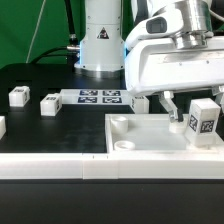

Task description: Assemble one leg

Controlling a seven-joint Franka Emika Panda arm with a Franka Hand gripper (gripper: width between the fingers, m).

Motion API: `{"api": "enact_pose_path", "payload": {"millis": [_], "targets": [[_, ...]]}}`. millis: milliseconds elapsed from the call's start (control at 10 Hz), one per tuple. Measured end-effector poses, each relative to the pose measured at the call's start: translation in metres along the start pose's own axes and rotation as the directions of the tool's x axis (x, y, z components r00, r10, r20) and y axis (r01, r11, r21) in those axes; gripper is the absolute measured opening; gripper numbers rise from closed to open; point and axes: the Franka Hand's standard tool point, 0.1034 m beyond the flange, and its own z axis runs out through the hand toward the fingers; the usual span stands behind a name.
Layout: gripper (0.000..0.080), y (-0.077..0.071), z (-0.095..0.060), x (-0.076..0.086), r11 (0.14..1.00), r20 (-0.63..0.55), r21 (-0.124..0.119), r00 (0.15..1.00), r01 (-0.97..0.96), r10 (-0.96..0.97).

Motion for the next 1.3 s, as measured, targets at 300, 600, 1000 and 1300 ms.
{"api": "enact_pose_path", "payload": {"millis": [300,600,1000,1300], "targets": [[0.0648,0.0,0.0,0.0,1.0,0.0,0.0,1.0,0.0,0.0],[0.0649,-0.003,-0.008,0.012,1.0,0.026,0.011,1.0,0.005,-0.005],[0.0649,-0.005,-0.011,0.029,1.0,0.066,0.028,0.998,0.006,-0.008],[0.0649,-0.005,-0.009,0.023,0.998,0.251,0.066,0.968,-0.015,-0.002]]}}
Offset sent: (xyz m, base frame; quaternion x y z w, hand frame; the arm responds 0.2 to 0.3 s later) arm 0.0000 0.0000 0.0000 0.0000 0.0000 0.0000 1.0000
